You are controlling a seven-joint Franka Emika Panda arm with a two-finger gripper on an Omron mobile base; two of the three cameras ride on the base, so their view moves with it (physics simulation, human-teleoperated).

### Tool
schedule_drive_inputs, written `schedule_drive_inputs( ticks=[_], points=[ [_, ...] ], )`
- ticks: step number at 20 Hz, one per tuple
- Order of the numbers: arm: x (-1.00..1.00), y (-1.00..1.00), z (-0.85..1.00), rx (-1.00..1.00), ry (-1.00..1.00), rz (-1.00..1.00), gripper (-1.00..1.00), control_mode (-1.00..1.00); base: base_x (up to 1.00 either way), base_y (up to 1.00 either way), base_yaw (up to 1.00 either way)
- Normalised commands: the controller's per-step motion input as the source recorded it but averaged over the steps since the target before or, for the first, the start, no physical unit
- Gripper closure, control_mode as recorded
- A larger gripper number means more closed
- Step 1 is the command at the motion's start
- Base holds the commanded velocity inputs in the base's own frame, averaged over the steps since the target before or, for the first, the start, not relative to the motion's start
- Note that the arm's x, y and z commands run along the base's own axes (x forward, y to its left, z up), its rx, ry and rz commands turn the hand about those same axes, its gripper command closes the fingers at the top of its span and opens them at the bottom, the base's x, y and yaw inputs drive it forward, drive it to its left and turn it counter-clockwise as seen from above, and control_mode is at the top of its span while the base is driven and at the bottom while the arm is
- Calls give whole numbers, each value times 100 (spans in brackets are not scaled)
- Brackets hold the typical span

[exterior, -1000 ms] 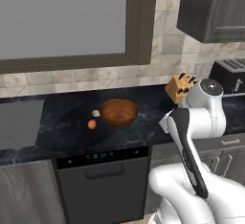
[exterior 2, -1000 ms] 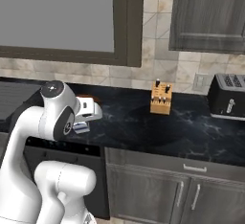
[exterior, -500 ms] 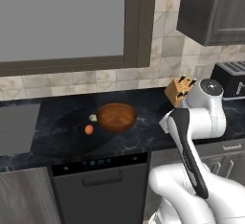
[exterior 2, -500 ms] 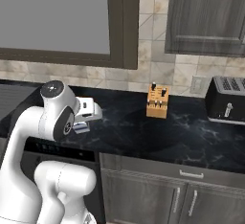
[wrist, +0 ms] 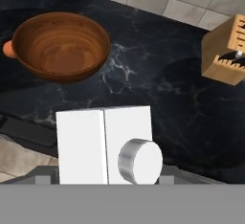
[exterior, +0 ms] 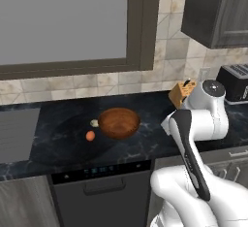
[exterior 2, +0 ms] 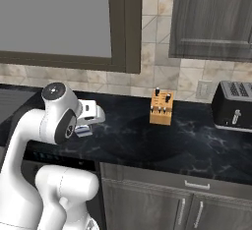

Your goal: Gather the eggs and milk located in the vicinity of the sink area and place them right next to the bowl.

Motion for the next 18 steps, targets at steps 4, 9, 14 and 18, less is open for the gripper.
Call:
schedule_drive_inputs(
  ticks=[4,9,14,18],
  points=[
    [5,-1,0,0,0,1,100,-100,5,0,0],
    [26,-3,0,0,2,17,100,-100,0,0,0],
    [45,-4,-2,0,5,26,100,-100,0,0,0],
    [48,-1,-18,0,7,24,100,-100,0,0,0]
  ],
)
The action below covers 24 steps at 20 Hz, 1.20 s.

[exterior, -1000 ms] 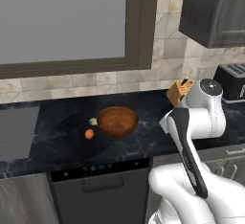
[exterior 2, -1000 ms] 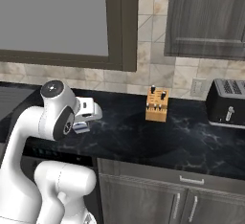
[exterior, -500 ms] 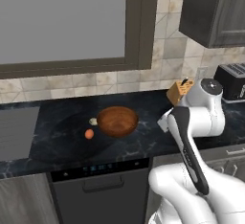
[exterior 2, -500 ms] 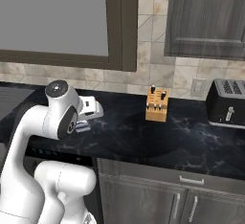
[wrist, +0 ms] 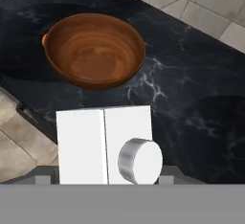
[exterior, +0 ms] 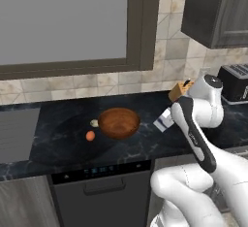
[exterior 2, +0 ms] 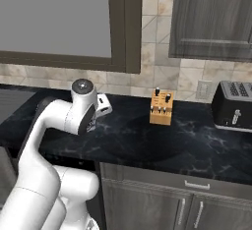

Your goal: Gather the eggs and milk located in the vicinity of the sink area and place them right next to the bowl.

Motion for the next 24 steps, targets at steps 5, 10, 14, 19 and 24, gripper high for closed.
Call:
schedule_drive_inputs(
  ticks=[5,10,14,19,24],
  points=[
    [54,0,-29,-5,9,20,100,-100,0,0,0],
    [57,0,-31,-10,10,20,100,-100,0,0,0],
    [56,0,-39,-15,3,17,100,-100,0,0,0],
    [42,0,-45,-15,-2,14,100,-100,0,0,0],
    [25,0,-37,-14,-12,14,100,-100,0,0,0]
  ],
)
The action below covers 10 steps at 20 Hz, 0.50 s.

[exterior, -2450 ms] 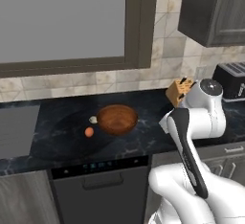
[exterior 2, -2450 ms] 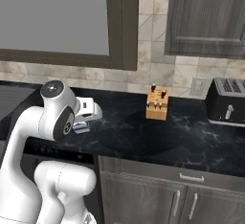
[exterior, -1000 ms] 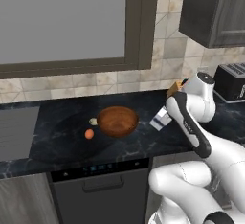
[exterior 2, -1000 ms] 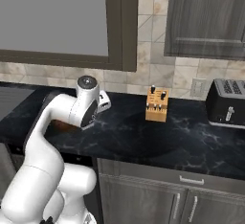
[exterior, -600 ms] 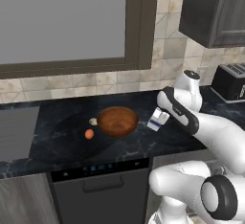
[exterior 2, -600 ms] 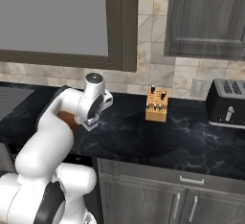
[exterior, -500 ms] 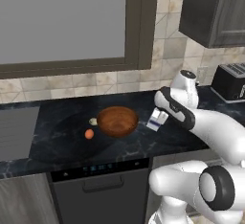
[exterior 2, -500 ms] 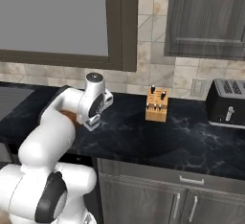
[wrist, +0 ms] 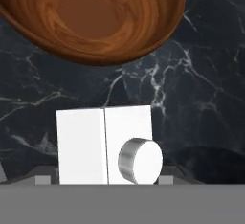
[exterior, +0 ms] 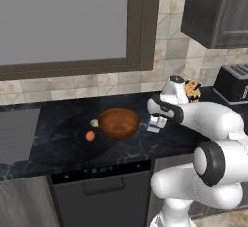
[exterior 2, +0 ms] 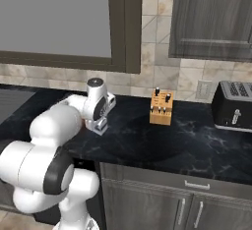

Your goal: Gather the eggs and milk located in the vicinity of the sink area and place them right next to the bowl.

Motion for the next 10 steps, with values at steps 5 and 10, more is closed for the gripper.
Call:
schedule_drive_inputs(
  ticks=[5,10],
  points=[
    [36,0,-21,-9,-5,18,100,-100,0,0,0],
    [45,0,-12,-3,0,23,100,-100,0,0,0]
  ],
)
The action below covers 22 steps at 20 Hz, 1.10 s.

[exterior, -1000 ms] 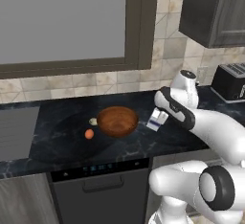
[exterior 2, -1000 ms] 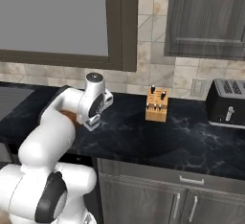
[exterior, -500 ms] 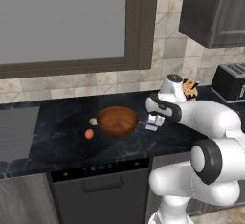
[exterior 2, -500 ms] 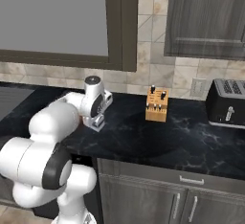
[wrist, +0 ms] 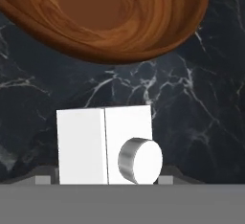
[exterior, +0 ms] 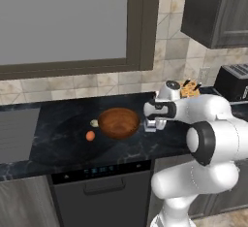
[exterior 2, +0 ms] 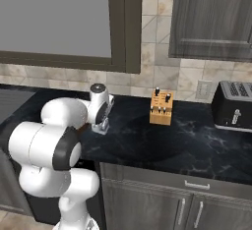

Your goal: Gather the eggs and milk located in the vicinity of the sink area and place them right next to the bowl.

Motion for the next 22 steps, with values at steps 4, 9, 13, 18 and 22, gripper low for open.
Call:
schedule_drive_inputs(
  ticks=[4,9,13,18,22],
  points=[
    [36,0,-1,0,0,24,100,-100,0,0,0],
    [31,2,-1,-3,0,21,100,-100,0,0,0],
    [34,12,-2,-7,4,18,100,-100,0,0,0],
    [34,17,0,-7,8,15,100,-100,0,0,0],
    [31,15,0,-6,12,15,100,-100,0,0,0]
  ],
)
